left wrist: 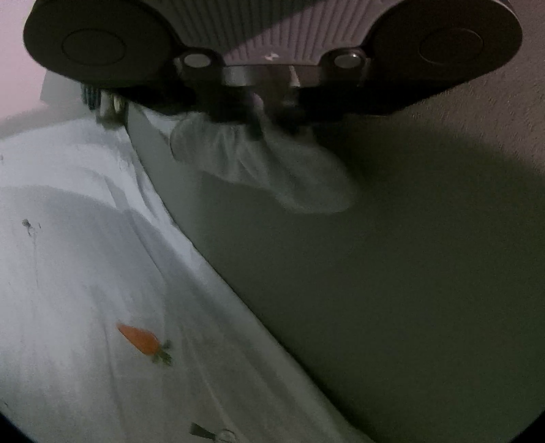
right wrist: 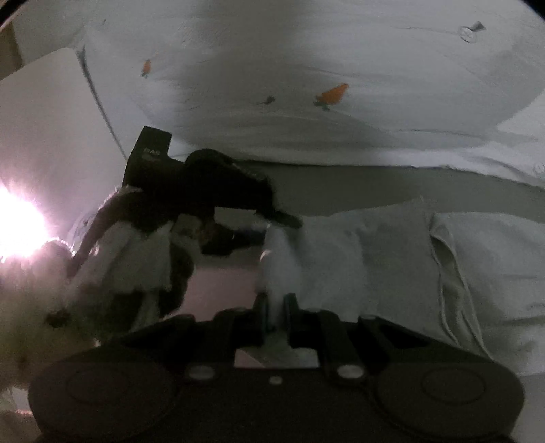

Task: Fold clothes

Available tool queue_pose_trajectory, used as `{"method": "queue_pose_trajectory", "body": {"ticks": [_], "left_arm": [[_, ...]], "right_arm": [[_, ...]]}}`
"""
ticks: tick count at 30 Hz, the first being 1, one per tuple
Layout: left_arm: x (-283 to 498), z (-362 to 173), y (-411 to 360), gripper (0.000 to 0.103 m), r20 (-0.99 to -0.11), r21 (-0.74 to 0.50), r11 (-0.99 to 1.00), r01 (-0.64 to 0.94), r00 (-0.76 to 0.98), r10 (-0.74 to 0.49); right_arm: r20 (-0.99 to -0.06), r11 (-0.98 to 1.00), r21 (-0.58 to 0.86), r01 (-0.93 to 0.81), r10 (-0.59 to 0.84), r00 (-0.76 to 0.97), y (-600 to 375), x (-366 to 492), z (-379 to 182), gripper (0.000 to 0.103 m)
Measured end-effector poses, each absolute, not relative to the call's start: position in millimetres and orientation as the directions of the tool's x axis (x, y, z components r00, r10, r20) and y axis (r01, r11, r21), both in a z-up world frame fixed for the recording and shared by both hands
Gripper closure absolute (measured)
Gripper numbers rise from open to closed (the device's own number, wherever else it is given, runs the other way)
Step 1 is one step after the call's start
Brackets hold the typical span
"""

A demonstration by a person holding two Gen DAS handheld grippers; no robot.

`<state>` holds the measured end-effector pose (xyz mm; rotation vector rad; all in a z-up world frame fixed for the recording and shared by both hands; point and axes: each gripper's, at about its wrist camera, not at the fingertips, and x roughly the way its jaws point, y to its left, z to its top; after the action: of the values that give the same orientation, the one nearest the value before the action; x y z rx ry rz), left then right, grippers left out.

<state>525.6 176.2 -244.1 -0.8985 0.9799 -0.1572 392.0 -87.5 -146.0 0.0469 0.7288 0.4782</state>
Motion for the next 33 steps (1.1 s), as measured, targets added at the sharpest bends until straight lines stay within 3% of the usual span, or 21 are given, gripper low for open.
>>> {"method": "queue_pose_trajectory", "body": {"ticks": [4, 6, 8, 16, 18, 23, 25, 29, 33], "left_arm": [[522.7, -224.6, 165.9, 0.097, -0.642, -0.693, 0.691, -0.205, 0.611, -0.463], [523.9, -217.9, 163.6, 0.097, -0.631, -0.700, 0.687, -0.192, 0.617, -0.470], [524.7, -212.6, 163.1, 0.097, -0.623, -0.708, 0.681, -0.187, 0.619, -0.477], [528.7, -198.1, 156.4, 0.097, -0.615, -0.715, 0.682, -0.153, 0.602, -0.510], [530.3, -195.2, 154.4, 0.097, -0.611, -0.719, 0.680, -0.145, 0.597, -0.519], [532.5, -191.6, 153.9, 0.097, -0.616, -0.713, 0.687, -0.140, 0.593, -0.518], [533.5, -191.3, 156.9, 0.097, -0.617, -0.714, 0.684, -0.146, 0.594, -0.517], [531.9, -190.9, 159.6, 0.098, -0.607, -0.724, 0.673, -0.153, 0.605, -0.516], [534.3, -173.0, 147.5, 0.098, -0.588, -0.732, 0.665, -0.146, 0.627, -0.510]], "right_arm": [[-0.656, 0.894, 0.167, -0.416, 0.416, 0.630, -76.5, 390.6, -154.1, 0.083], [-0.664, 0.888, 0.142, -0.438, 0.414, 0.622, -67.2, 389.0, -156.5, 0.068], [-0.664, 0.877, 0.116, -0.465, 0.417, 0.621, -54.4, 388.5, -159.2, 0.059], [-0.675, 0.864, 0.020, -0.503, 0.383, 0.630, -10.9, 396.2, -172.8, 0.044], [-0.675, 0.870, -0.007, -0.494, 0.360, 0.644, -1.6, 397.2, -177.9, 0.036], [-0.674, 0.880, -0.115, -0.461, 0.272, 0.687, 20.2, 399.2, -194.8, 0.034], [-0.675, 0.875, -0.155, -0.458, 0.244, 0.696, 24.8, 401.0, -200.4, 0.045], [-0.695, 0.899, -0.065, -0.434, 0.272, 0.666, 2.4, 406.6, -200.0, 0.094], [-0.645, 0.905, 0.121, -0.408, 0.384, 0.661, -43.1, 407.0, -172.8, 0.095]]}}
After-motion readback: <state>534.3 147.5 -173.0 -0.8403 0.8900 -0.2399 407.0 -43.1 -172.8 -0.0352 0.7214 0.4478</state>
